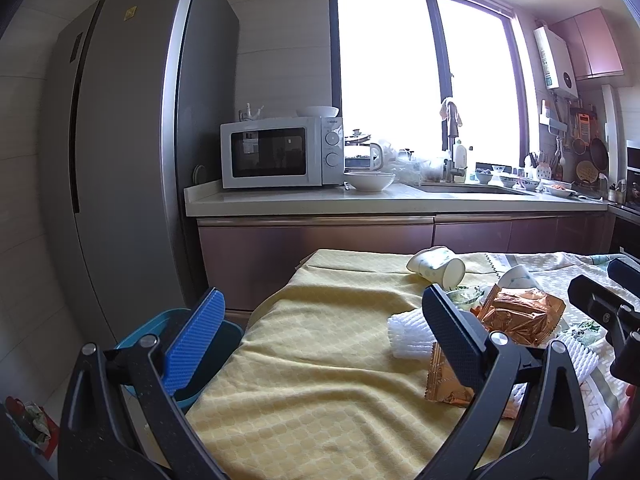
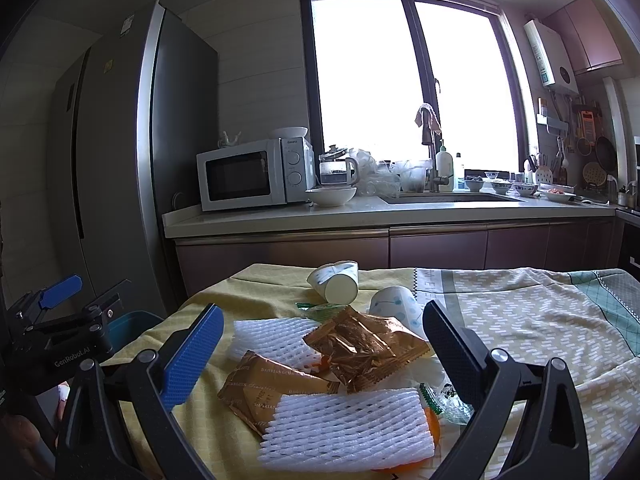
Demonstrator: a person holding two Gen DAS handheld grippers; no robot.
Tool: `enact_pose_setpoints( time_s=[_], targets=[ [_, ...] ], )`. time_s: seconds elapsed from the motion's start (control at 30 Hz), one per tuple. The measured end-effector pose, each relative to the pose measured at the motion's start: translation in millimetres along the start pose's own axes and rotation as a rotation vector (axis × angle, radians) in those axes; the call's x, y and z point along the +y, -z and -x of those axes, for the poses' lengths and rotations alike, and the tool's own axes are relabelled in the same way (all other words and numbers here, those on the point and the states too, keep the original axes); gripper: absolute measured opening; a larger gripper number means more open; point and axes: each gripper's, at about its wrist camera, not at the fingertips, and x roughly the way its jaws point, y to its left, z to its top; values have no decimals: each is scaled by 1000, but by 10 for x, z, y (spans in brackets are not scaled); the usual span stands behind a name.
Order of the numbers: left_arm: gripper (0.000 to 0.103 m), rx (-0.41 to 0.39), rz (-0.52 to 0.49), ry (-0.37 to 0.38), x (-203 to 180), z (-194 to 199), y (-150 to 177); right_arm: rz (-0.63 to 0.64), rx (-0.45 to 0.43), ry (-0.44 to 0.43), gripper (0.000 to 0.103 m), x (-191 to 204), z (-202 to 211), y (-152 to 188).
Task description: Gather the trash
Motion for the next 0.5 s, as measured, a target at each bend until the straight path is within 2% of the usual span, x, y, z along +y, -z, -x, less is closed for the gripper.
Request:
enact_pose_setpoints(
  time_s=[0.37, 0.5],
  targets=[
    [97, 25, 3, 20, -22, -84, 23, -6, 6, -10, 96, -43, -20, 2],
    [97, 60, 6, 57, -45, -160, 56, -13, 17, -8, 96, -92, -49, 15]
  ],
)
